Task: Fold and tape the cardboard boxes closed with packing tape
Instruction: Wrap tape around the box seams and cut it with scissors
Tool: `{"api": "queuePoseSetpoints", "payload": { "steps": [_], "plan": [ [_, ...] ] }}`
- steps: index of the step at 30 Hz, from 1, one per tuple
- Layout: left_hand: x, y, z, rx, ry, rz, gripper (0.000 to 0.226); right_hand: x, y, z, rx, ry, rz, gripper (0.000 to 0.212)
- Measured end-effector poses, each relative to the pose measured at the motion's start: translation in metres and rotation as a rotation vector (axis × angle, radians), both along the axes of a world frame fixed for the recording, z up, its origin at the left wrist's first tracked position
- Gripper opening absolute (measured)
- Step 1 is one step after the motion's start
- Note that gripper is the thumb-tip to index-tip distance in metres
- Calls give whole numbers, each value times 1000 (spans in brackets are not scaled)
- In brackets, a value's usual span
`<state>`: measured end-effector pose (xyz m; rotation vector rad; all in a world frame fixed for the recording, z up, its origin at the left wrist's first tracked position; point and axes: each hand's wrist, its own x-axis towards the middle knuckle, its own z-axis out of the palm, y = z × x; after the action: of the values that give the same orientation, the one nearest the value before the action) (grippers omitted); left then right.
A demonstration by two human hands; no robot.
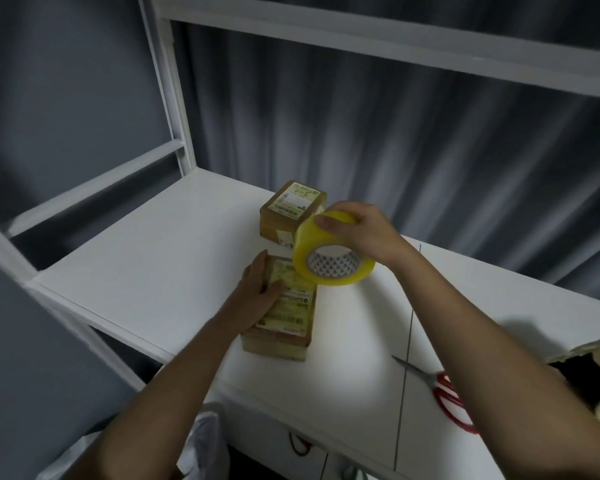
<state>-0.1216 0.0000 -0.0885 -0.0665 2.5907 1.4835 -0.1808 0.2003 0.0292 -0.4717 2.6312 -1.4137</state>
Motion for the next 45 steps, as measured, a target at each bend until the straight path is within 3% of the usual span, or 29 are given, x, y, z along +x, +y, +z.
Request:
{"api": "queuePoseSetpoints", "payload": {
  "steps": [3, 7, 11, 15, 18, 22, 24, 27, 28, 30, 32, 34, 36, 38, 40, 43, 45],
  "plan": [
    [-4, -4, -6, 0, -34, -2, 81, -1, -8, 4, 55, 29, 26, 16],
    [-6, -8, -14, 24, -19, -39, 93, -3, -3, 6, 121, 36, 36, 8],
    [-13, -12, -19, 34, -50, -65, 91, -8, 33, -4, 530, 85, -37, 39],
    [-8, -3, -10, -2, -37, -91, 75, 5, 57, -39, 836, -38, -36, 41],
    [-7, -5, -8, -182, 25, -119, 60, 8, 50, -55, 898, -15, -43, 50],
    [-10, -2, -9, -645, 210, -194, 52, 8, 38, -61, 994, 7, -35, 58],
    [-12, 1, -10, -508, 160, -194, 51, 7, 32, -64, 1050, 16, -12, 58],
    [-16, -2, -1, 5, -8, -54, 47, 6, 23, -65, 1120, 29, 11, 58],
    [-18, -4, 3, 71, -8, 9, 45, 6, 21, -66, 1133, 29, 13, 59],
    [-24, -2, 11, -34, 53, 64, 43, 5, 19, -67, 1150, 40, 17, 59],
    [-26, 11, 19, -262, 55, 29, 44, 7, 17, -67, 1175, 65, 27, 58],
    [-23, 34, 23, -550, -56, -57, 64, 8, 15, -69, 1215, 103, 43, 57],
    [-15, 53, 22, -718, -159, -109, 100, 8, 14, -67, 1202, 91, 63, 54],
    [-10, 59, 22, -726, -172, -110, 116, 5, 20, -57, 1081, 0, 72, 46],
    [-10, 55, 19, -699, -159, -106, 111, 0, 39, -47, 935, -120, 72, 40],
    [-12, 53, 16, -715, -129, -103, 99, 2, 71, -50, 784, -218, -9, 52],
    [-11, 54, 16, -703, -110, -98, 96, 5, 82, -59, 555, -261, -89, 54]
  ]
}}
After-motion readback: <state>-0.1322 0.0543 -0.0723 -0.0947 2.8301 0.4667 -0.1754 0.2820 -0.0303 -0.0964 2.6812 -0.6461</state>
